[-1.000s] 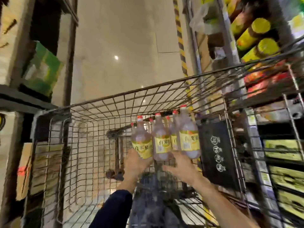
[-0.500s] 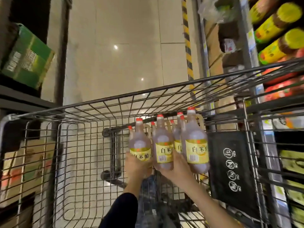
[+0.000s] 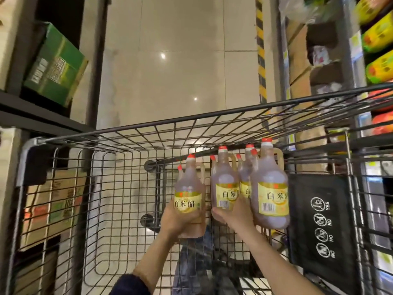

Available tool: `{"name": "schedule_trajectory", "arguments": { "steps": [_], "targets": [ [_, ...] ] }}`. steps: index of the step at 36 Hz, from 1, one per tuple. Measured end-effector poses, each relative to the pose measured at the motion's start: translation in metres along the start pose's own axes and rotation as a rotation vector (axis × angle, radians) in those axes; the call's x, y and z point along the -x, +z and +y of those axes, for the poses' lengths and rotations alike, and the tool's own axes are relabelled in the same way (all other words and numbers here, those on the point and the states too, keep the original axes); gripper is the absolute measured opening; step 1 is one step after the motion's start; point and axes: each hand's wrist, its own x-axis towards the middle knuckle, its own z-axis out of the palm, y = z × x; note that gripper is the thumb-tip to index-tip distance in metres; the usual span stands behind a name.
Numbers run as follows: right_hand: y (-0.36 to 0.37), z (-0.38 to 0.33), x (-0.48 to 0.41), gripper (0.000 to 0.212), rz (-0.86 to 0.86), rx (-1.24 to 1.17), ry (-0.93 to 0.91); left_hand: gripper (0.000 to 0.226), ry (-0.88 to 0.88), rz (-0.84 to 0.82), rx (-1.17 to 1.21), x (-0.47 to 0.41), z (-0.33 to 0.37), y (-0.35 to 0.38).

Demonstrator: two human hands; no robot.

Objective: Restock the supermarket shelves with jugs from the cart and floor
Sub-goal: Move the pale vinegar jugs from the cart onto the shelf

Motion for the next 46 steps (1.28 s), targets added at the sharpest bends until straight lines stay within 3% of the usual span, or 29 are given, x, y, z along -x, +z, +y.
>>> {"name": "schedule_trajectory", "arguments": {
  "steps": [5,13,17,22,26,31,34,37,41,46],
  "targets": [
    [0.003,-0.02,0.0,0.078,0.12,0.096,0.13,0.047,-0.071,-0.073,0.098,0.013,-0.017,-0.02],
    [0.021,-0.028,-0.003,0.098,0.242,0.279,0.135,0.044,-0.13,-0.083,0.215,0.031,-0.039,-0.037],
    [0.029,-0.033,-0.004,0.111,0.284,0.294,0.157,0.059,-0.136,-0.066,0.265,0.034,-0.049,-0.043],
    [0.032,-0.04,-0.004,0.106,0.318,0.26,0.261,0.052,-0.105,-0.03,0.304,0.044,-0.055,-0.049],
    [0.031,-0.036,-0.001,0.094,0.355,-0.001,0.246,0.054,-0.083,-0.041,0.335,0.058,-0.054,-0.056],
    [0.029,-0.036,0.01,0.097,0.27,-0.221,0.278,0.06,-0.028,-0.051,0.396,0.082,-0.045,-0.065],
    [0.025,-0.036,0.02,0.08,0.184,-0.317,0.313,0.087,0.01,-0.087,0.41,0.098,-0.039,-0.07],
    [0.023,-0.035,0.036,0.088,0.124,-0.393,0.311,0.109,0.042,-0.088,0.407,0.112,-0.036,-0.073],
    [0.01,-0.038,0.067,0.075,0.062,-0.457,0.274,0.107,0.096,-0.09,0.359,0.131,-0.031,-0.076],
    [-0.024,-0.045,0.113,0.089,0.051,-0.54,0.096,0.094,0.16,-0.091,0.322,0.164,-0.02,-0.076]
  ]
}}
